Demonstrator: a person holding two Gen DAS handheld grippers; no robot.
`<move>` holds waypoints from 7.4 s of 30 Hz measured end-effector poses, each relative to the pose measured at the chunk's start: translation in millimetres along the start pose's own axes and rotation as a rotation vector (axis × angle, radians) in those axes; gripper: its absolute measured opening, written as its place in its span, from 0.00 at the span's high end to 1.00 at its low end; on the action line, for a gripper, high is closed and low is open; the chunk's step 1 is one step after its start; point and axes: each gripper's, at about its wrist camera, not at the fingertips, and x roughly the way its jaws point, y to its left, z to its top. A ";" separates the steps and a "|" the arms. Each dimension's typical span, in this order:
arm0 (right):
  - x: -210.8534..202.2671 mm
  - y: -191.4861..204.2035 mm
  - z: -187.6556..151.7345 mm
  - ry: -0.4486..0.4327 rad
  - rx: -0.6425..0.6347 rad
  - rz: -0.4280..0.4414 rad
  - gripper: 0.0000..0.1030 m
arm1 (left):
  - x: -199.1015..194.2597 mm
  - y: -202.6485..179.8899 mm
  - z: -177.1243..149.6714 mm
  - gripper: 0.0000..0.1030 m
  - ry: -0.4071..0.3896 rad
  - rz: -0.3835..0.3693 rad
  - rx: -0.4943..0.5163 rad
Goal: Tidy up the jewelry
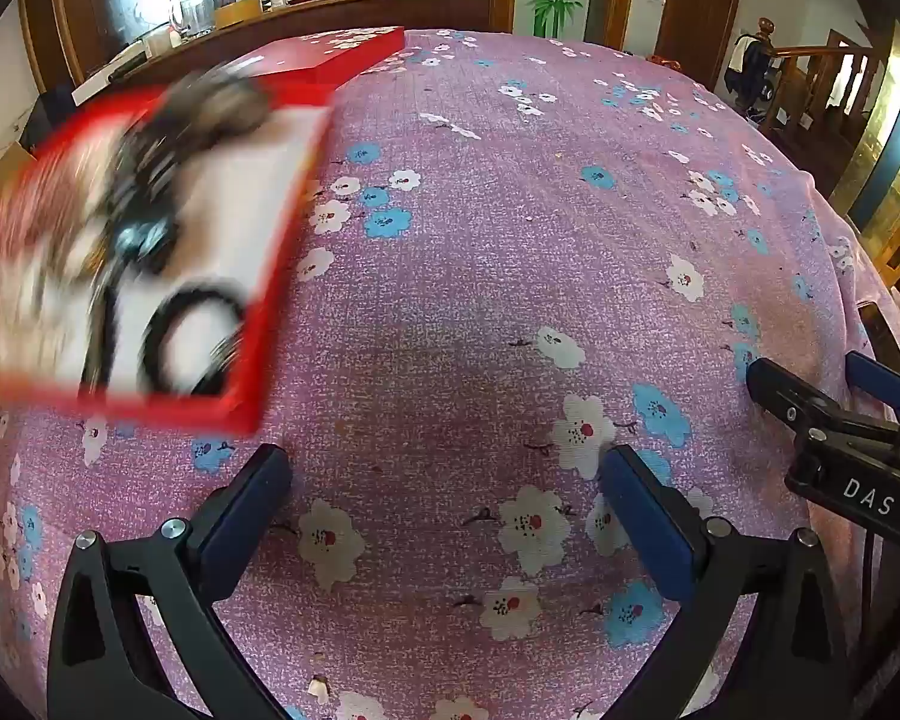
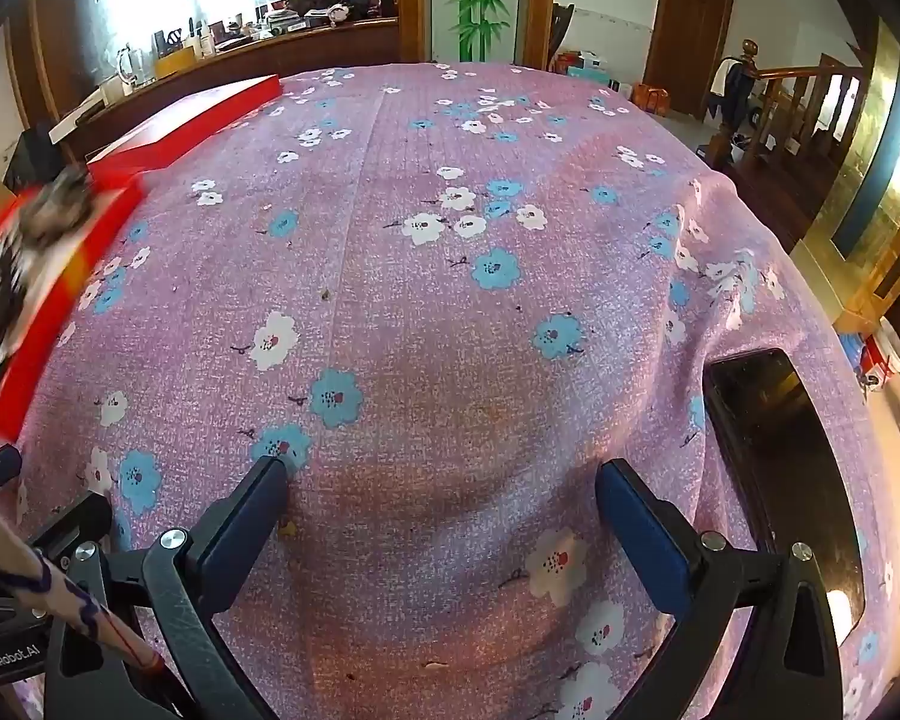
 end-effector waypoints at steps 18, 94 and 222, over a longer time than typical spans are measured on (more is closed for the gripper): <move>0.3 -1.0 -1.7 -0.003 0.002 0.004 0.00 | -2.2 0.5 -1.5 0.00 0.000 0.000 0.000; -85.2 -15.1 -25.1 -0.384 0.022 0.136 0.02 | -52.0 -5.9 -25.6 0.00 -0.270 0.029 -0.001; -106.0 155.1 62.2 -0.128 -0.223 0.390 0.79 | -97.2 192.4 47.0 0.88 -0.180 -0.057 -0.147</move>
